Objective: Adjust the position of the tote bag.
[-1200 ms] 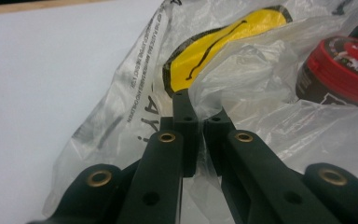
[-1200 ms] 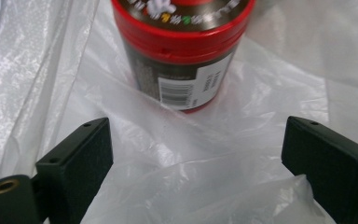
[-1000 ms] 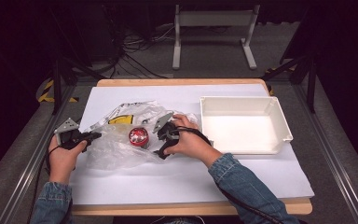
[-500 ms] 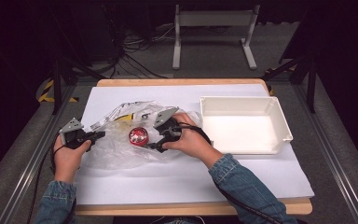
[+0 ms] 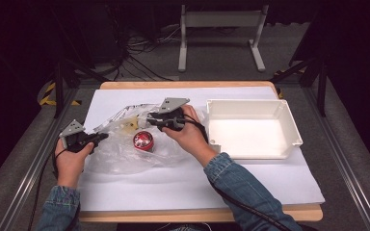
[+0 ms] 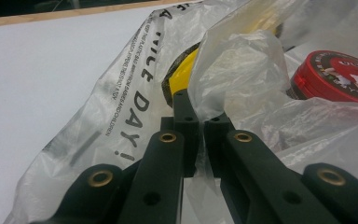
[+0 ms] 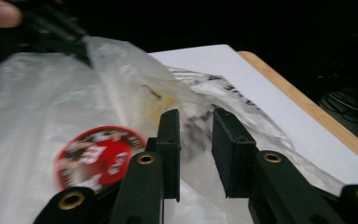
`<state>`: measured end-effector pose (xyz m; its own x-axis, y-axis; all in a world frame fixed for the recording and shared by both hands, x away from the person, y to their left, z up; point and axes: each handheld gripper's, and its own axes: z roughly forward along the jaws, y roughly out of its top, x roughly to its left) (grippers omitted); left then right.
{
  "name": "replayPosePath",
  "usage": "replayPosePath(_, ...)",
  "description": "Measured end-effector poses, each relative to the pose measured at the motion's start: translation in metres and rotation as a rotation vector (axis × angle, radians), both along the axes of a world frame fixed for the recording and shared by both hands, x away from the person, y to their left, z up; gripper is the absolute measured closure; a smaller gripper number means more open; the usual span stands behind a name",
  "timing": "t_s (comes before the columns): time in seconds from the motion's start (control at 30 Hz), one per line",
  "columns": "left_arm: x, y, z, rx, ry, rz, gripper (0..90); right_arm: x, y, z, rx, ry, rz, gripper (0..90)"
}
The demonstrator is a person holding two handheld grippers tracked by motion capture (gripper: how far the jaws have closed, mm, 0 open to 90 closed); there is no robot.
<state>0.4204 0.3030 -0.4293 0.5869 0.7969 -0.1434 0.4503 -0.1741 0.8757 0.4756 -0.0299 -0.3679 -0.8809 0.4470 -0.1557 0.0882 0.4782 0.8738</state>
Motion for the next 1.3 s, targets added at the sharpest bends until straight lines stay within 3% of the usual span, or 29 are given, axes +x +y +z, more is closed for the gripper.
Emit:
replayPosePath(0.07,0.001,-0.002,0.0,0.007,-0.001,-0.008,88.0,0.009,0.001,-0.006,0.013,-0.015,-0.054,73.5)
replayPosePath(0.2,0.002,-0.004,-0.002,0.019,0.006,-0.019,88.0,0.021,0.001,-0.017,0.012,0.001,-0.136,75.1)
replayPosePath(0.27,0.003,-0.005,-0.004,0.021,0.012,-0.019,88.0,0.029,0.002,-0.026,-0.027,0.024,-0.193,75.3)
replayPosePath(0.3,0.003,-0.005,-0.005,0.023,0.017,-0.02,88.0,0.038,0.003,-0.037,-0.087,0.04,-0.233,74.2)
replayPosePath(0.37,0.004,-0.006,-0.007,0.03,0.019,-0.021,88.0,0.041,0.003,-0.04,-0.107,0.042,-0.245,72.1)
replayPosePath(0.5,0.007,-0.005,-0.013,0.045,0.05,-0.013,87.5,0.052,0.006,-0.06,-0.178,0.113,-0.272,63.2)
replayPosePath(0.53,0.007,-0.005,-0.013,0.045,0.05,-0.013,87.1,0.052,0.006,-0.06,-0.178,0.113,-0.272,63.2)
replayPosePath(0.57,0.008,-0.004,-0.016,0.047,0.061,-0.013,85.8,0.051,0.006,-0.064,-0.22,0.124,-0.262,56.7)
replayPosePath(0.63,0.008,-0.003,-0.018,0.049,0.081,-0.024,84.7,0.05,0.007,-0.065,-0.231,0.125,-0.255,54.9)
replayPosePath(0.7,0.006,-0.001,-0.017,0.042,0.078,-0.027,79.2,0.045,0.006,-0.061,-0.241,0.108,-0.237,44.4)
replayPosePath(0.73,0.006,0.0,-0.017,0.034,0.079,-0.032,79.2,0.045,0.006,-0.061,-0.241,0.108,-0.237,44.4)
replayPosePath(0.77,0.004,0.001,-0.015,0.013,0.067,-0.049,75.4,0.043,0.005,-0.058,-0.215,0.103,-0.235,37.6)
replayPosePath(0.9,0.0,0.003,-0.01,-0.001,0.056,-0.051,63.6,0.036,-0.001,-0.045,-0.126,0.083,-0.218,33.1)
replayPosePath(0.97,0.0,0.004,-0.007,-0.003,0.051,-0.056,60.0,0.035,-0.002,-0.042,-0.11,0.08,-0.21,32.3)
replayPosePath(1.03,-0.002,0.004,-0.004,-0.013,0.048,-0.056,58.5,0.029,-0.004,-0.032,-0.057,0.074,-0.178,30.1)
replayPosePath(1.07,-0.002,0.004,-0.003,-0.012,0.044,-0.053,52.2,0.021,-0.006,-0.024,-0.028,0.074,-0.14,28.9)
replayPosePath(1.1,-0.002,0.003,-0.003,-0.011,0.044,-0.051,52.2,0.021,-0.006,-0.024,-0.028,0.074,-0.14,28.9)
replayPosePath(1.3,-0.008,0.004,0.01,-0.02,0.037,-0.063,28.9,-0.001,-0.01,-0.007,0.024,0.093,-0.058,24.6)
